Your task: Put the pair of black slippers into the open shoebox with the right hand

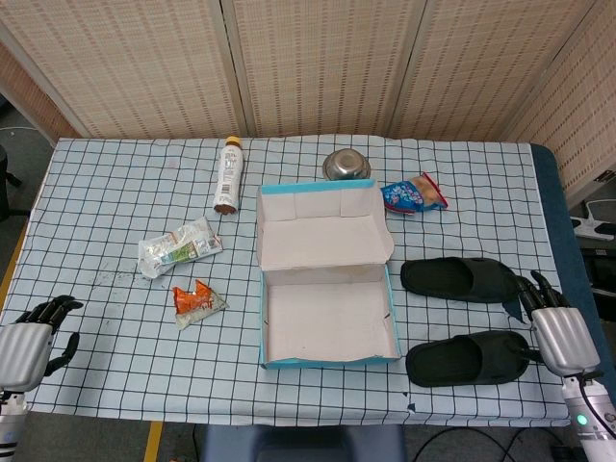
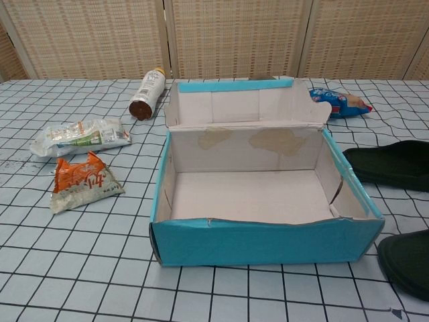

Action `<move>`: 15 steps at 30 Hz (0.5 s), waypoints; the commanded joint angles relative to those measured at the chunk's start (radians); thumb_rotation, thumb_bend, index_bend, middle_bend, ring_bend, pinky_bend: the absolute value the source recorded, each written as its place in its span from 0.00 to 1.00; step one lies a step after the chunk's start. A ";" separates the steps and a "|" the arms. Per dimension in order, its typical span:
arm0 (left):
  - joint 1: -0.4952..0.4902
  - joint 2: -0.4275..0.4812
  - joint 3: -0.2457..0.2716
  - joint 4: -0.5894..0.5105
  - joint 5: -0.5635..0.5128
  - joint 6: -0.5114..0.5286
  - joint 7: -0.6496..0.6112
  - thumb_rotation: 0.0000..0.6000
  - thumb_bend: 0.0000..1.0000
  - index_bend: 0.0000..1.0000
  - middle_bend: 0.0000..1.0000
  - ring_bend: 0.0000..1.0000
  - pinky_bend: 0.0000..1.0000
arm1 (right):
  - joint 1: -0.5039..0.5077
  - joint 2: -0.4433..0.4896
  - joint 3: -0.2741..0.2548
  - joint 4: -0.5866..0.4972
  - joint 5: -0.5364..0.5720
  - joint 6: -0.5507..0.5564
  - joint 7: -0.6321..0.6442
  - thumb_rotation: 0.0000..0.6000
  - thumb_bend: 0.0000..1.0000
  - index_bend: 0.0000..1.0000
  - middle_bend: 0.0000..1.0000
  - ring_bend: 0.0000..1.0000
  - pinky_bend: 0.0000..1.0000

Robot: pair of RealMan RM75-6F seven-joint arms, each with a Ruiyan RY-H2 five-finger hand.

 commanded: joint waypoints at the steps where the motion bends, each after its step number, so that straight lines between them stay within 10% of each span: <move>1: 0.010 0.010 -0.014 -0.039 -0.061 -0.024 0.001 1.00 0.43 0.29 0.22 0.29 0.46 | -0.001 0.002 -0.003 -0.005 0.002 -0.003 -0.006 1.00 0.05 0.07 0.11 0.00 0.22; 15: 0.006 0.023 -0.010 -0.072 -0.100 -0.063 0.046 1.00 0.43 0.29 0.22 0.29 0.46 | 0.009 0.066 -0.029 -0.067 0.010 -0.062 -0.005 1.00 0.06 0.10 0.11 0.00 0.22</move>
